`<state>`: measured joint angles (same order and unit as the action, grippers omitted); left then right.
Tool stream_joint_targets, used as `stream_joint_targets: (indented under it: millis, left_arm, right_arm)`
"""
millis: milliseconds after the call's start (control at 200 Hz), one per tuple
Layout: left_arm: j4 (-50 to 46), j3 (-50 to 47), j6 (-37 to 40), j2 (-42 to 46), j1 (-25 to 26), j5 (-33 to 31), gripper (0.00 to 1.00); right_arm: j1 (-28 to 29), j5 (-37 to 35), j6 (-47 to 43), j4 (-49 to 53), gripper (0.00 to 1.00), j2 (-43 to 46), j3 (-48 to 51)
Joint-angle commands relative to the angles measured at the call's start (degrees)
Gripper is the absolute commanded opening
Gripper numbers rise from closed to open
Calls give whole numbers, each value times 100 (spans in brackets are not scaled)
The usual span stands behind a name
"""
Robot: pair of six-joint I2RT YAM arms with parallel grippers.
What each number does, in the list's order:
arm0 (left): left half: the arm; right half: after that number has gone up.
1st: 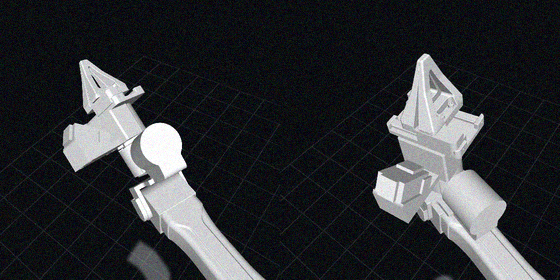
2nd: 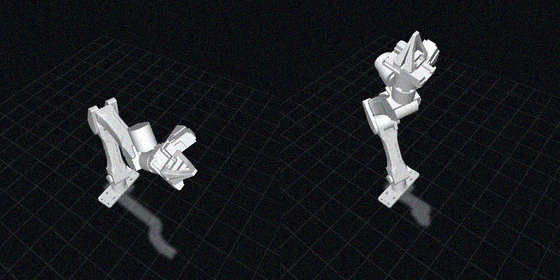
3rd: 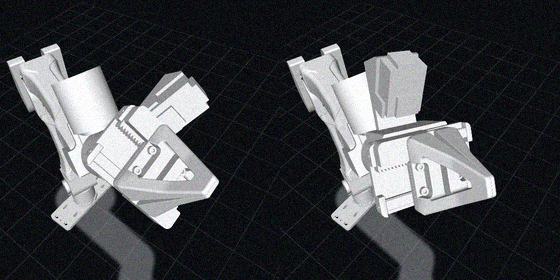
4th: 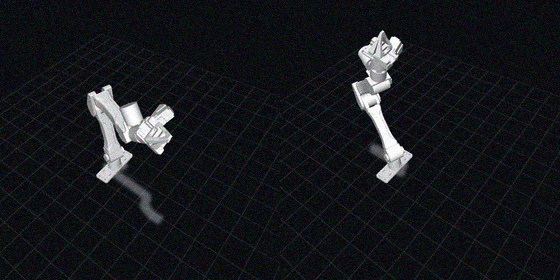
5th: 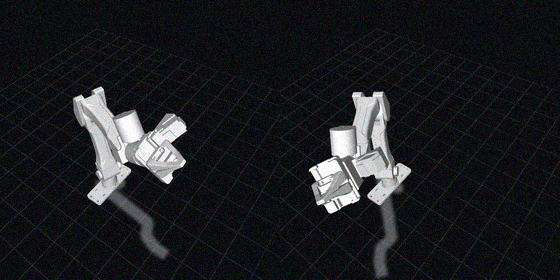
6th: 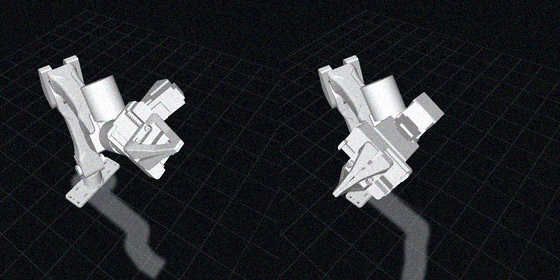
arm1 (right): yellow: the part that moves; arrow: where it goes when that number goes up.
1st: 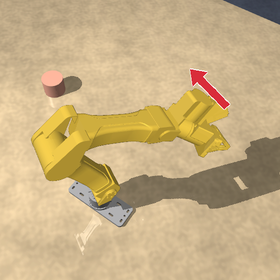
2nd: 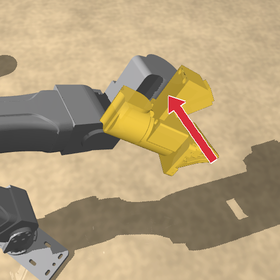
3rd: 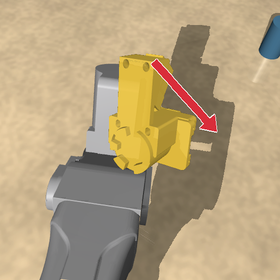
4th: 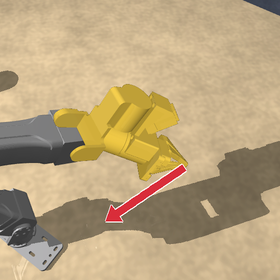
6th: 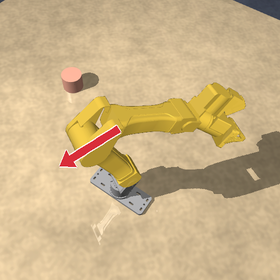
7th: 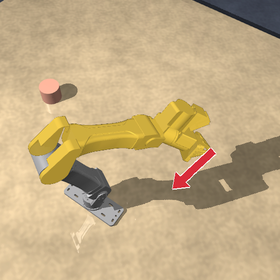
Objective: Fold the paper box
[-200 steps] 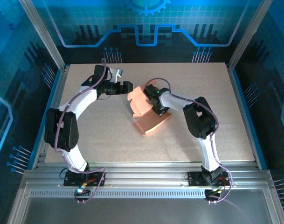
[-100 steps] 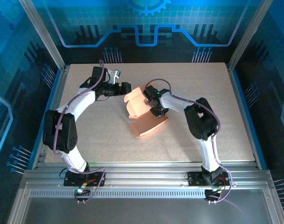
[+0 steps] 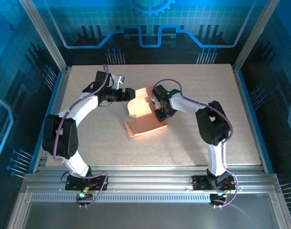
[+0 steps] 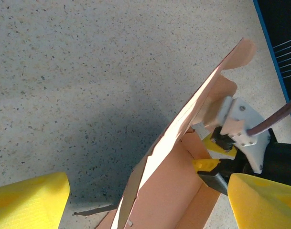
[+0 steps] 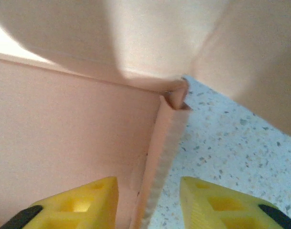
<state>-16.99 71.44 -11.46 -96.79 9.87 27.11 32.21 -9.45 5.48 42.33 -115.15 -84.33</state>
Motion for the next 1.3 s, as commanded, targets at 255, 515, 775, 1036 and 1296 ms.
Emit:
stream_joint_targets:
  millis: [255,515,775,1036,1296]
  left_arm:
    - [80,-121,288,251,68,-114,88]
    - [47,-78,303,134,69,-64,88]
    - [12,-60,303,130,77,-50,88]
    - [18,1,281,48,77,3,88]
    - [120,-32,335,59,109,42,88]
  right_arm:
    - [-530,1990,795,-813,49,1069,1011]
    - [-1201,3375,1251,-1644,43,1189,1941]
    - [-1394,3488,1241,-1820,32,899,2139]
    - [-1419,3393,1228,-1763,26,584,2226]
    - [-1368,3186,1158,-1431,37,947,1991]
